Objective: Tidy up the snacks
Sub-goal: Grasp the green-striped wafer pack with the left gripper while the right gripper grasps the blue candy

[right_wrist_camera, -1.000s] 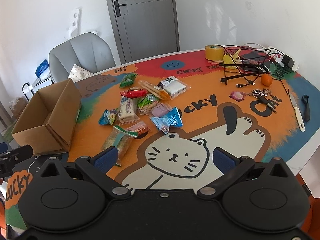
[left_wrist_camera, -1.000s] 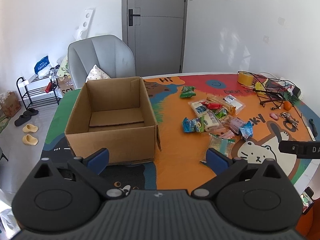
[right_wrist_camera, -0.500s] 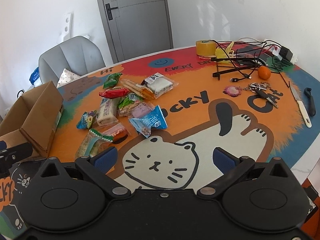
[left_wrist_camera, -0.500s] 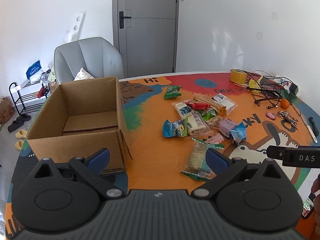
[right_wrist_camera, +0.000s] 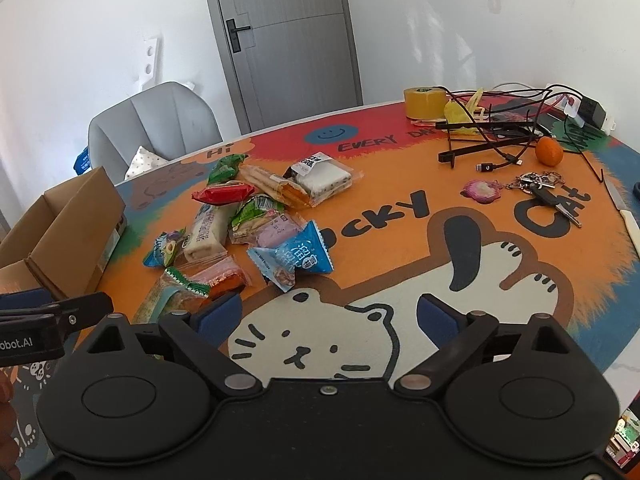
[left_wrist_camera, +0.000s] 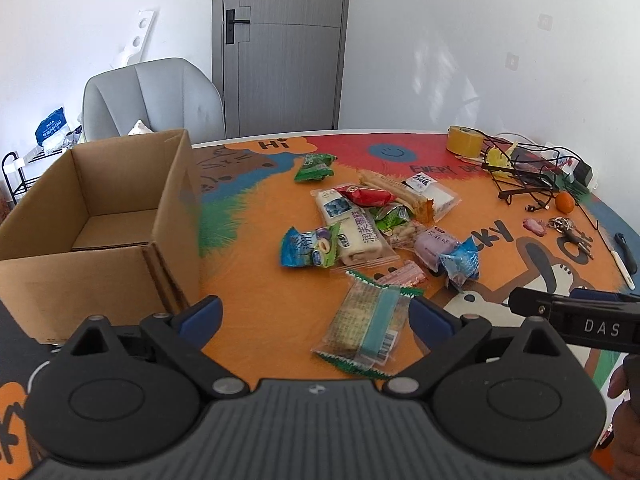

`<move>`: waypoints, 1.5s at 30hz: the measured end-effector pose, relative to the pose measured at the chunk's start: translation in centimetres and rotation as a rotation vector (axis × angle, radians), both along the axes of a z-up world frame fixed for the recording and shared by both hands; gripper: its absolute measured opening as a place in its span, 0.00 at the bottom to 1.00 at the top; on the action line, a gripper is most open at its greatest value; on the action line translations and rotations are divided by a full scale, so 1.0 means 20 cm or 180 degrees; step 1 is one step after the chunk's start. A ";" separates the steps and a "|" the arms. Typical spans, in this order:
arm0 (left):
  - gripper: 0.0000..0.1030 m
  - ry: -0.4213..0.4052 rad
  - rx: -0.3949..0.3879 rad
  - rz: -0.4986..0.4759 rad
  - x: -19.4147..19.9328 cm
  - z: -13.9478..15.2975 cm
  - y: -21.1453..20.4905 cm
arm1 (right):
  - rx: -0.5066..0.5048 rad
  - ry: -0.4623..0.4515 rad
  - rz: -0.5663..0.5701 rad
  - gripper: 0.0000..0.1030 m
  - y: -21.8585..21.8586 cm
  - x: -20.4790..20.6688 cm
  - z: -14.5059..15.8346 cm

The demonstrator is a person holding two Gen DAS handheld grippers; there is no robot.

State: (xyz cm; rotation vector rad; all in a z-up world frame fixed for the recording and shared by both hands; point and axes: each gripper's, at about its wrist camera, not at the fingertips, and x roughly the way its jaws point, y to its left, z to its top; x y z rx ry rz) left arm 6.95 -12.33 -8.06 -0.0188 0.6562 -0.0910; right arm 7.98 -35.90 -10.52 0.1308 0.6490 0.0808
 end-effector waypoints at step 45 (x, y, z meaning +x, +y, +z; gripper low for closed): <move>0.46 -0.0066 -0.0238 0.0478 0.10 -0.17 0.04 | -0.0403 -0.0227 0.0317 0.82 0.14 0.34 -0.15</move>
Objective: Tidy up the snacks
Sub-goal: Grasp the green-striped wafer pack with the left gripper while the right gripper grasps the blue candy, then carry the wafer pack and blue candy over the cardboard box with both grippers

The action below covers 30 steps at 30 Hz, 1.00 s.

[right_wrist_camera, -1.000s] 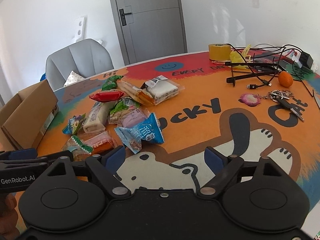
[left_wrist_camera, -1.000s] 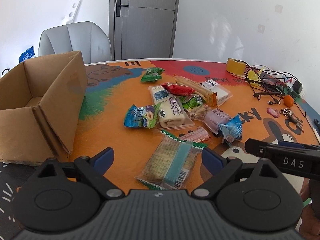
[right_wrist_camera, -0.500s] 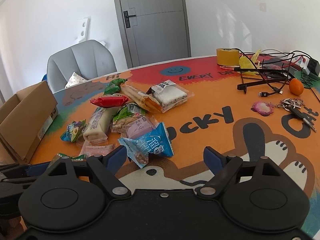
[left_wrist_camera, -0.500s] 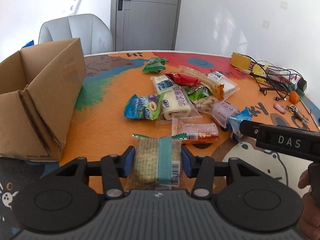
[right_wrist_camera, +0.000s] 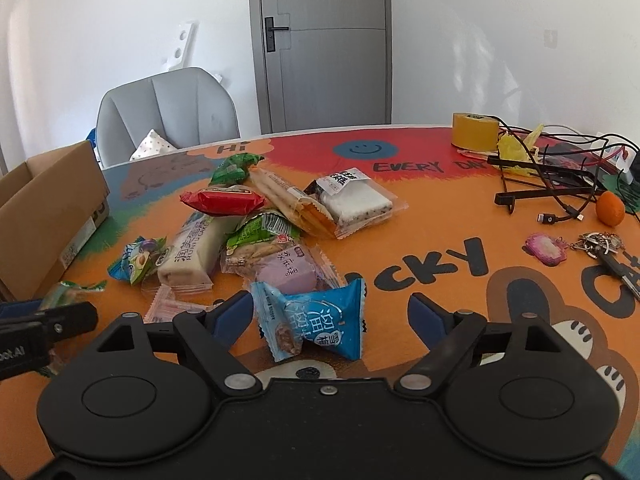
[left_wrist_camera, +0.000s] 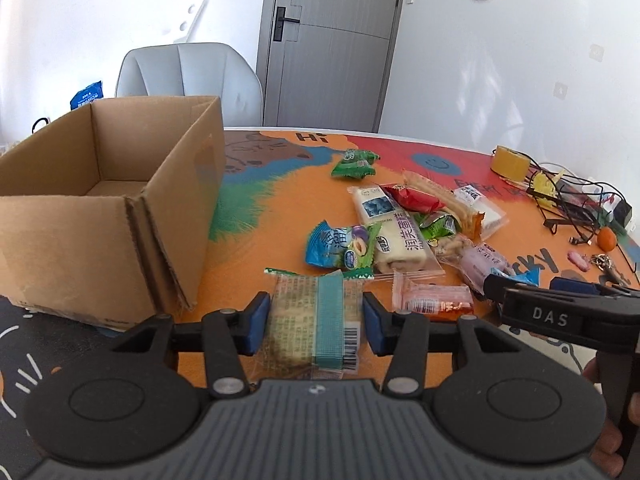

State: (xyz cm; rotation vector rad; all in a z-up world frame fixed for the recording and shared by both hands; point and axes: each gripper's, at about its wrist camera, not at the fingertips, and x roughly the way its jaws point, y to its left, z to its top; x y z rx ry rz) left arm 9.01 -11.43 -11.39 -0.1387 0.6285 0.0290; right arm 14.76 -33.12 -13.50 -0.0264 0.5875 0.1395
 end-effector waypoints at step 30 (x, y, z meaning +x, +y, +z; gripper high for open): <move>0.46 -0.0640 -0.0127 0.0116 -0.21 0.32 0.25 | 0.0149 -0.0223 0.0009 0.34 0.09 -0.17 0.23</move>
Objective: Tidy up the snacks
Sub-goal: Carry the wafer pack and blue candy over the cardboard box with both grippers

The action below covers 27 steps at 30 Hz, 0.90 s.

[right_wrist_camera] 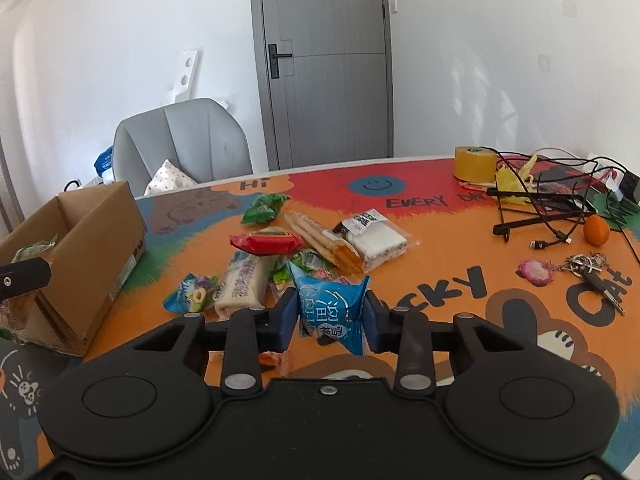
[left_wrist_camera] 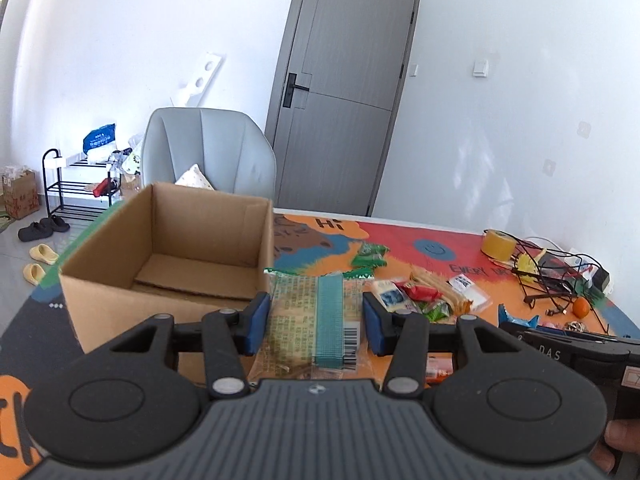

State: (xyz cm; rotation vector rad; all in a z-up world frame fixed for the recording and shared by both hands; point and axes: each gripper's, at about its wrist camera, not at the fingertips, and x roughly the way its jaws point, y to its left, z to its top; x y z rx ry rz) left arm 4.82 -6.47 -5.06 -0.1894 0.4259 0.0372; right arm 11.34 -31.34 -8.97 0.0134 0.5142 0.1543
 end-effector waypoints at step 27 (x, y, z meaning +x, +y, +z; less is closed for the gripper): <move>0.46 -0.0080 0.0080 0.0515 0.10 0.10 0.50 | 0.0084 -0.0293 0.0890 0.34 0.72 0.05 0.24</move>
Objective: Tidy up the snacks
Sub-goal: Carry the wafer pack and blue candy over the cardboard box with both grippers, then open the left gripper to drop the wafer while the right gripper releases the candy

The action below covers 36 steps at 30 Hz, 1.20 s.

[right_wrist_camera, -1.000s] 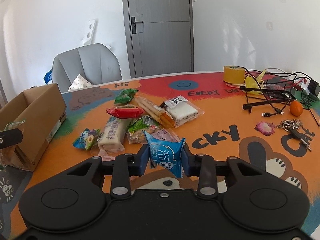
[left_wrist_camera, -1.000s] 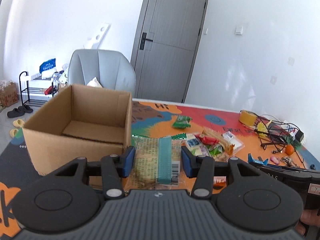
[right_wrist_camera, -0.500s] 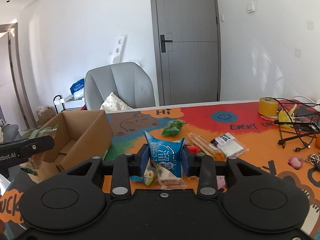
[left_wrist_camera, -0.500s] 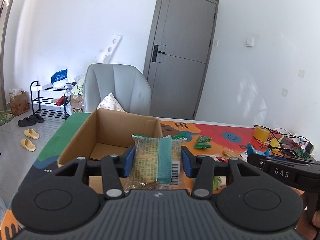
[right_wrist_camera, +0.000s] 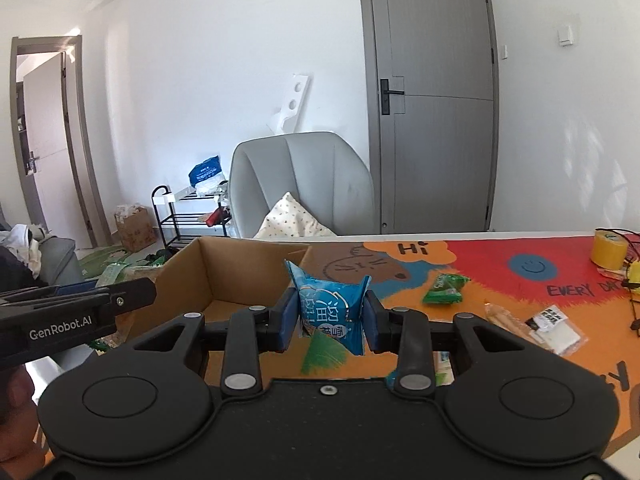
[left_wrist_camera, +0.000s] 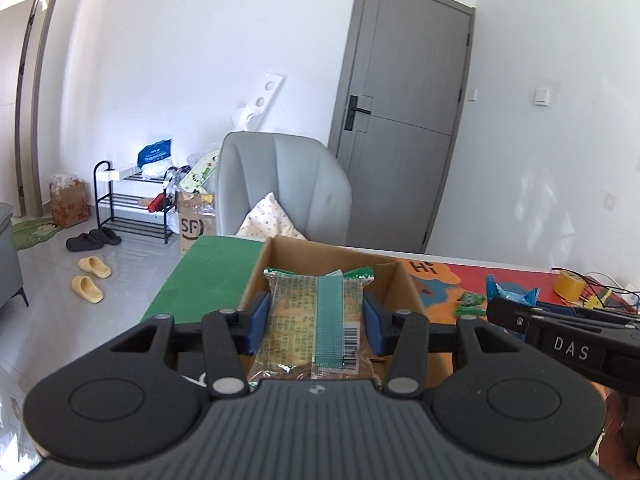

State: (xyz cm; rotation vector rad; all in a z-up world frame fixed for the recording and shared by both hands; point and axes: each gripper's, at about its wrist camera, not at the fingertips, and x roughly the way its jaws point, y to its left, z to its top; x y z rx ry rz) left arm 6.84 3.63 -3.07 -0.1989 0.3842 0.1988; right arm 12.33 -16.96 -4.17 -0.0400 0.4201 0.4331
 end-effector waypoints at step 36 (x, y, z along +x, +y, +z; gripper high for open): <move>0.85 0.0032 -0.0138 0.0285 -0.03 0.03 0.11 | 0.0259 0.0386 0.0286 0.50 0.23 0.05 -0.03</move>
